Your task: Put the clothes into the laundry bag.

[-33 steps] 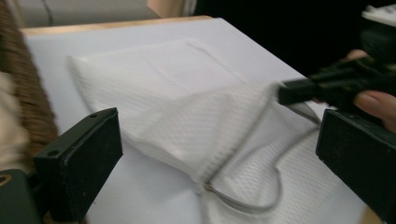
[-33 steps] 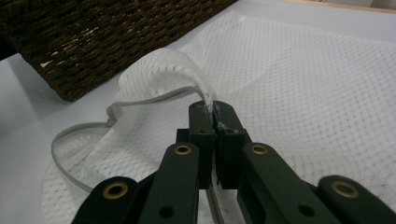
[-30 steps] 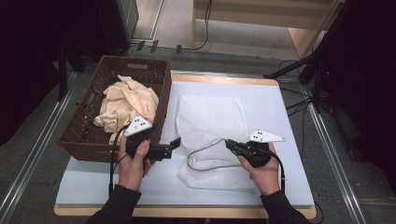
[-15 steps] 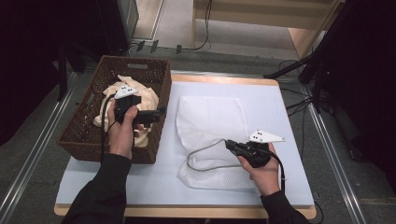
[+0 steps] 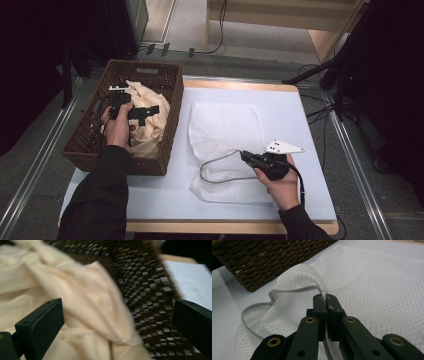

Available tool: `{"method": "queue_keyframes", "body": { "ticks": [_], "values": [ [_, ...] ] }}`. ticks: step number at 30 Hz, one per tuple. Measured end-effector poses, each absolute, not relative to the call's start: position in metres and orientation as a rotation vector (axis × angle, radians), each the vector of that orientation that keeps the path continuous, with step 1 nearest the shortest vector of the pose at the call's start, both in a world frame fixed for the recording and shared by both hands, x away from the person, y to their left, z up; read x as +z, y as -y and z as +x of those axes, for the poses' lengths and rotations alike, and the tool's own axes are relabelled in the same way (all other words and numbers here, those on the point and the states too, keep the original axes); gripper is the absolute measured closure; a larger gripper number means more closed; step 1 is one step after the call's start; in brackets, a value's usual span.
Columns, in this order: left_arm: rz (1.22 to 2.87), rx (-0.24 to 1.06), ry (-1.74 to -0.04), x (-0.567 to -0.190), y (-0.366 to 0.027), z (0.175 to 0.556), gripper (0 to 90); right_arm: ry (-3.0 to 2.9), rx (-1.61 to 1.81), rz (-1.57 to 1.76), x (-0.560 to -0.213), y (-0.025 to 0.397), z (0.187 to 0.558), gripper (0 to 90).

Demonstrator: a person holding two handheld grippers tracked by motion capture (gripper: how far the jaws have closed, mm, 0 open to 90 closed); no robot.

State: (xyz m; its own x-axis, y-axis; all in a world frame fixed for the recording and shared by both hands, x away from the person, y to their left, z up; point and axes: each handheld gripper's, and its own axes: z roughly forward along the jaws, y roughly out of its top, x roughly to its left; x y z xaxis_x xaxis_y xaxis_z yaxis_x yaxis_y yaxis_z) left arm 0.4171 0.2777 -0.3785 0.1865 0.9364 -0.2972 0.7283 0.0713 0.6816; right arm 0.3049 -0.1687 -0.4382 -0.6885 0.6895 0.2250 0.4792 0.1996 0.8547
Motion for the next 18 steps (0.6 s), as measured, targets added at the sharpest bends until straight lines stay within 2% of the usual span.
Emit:
{"method": "queue_keyframes", "body": {
  "ticks": [8,10,13,16,18],
  "values": [
    [1.733,0.308,-1.793,-0.403,-0.302,0.435,0.0,-2.267,1.485,1.120,-0.440,0.169,0.306,87.7],
    [1.718,0.217,-1.865,-0.411,-0.304,0.439,0.0,-2.268,1.481,1.117,-0.440,0.168,0.306,87.8],
    [1.742,0.041,-1.887,-0.420,-0.303,0.444,0.0,-2.271,1.482,1.117,-0.440,0.168,0.305,87.8],
    [1.702,-0.083,-1.810,-0.421,-0.301,0.445,0.0,-2.269,1.483,1.119,-0.440,0.168,0.305,87.8],
    [1.777,-0.150,-1.768,-0.424,-0.291,0.449,0.0,-2.267,1.482,1.117,-0.440,0.168,0.305,87.8]
  ]
}}
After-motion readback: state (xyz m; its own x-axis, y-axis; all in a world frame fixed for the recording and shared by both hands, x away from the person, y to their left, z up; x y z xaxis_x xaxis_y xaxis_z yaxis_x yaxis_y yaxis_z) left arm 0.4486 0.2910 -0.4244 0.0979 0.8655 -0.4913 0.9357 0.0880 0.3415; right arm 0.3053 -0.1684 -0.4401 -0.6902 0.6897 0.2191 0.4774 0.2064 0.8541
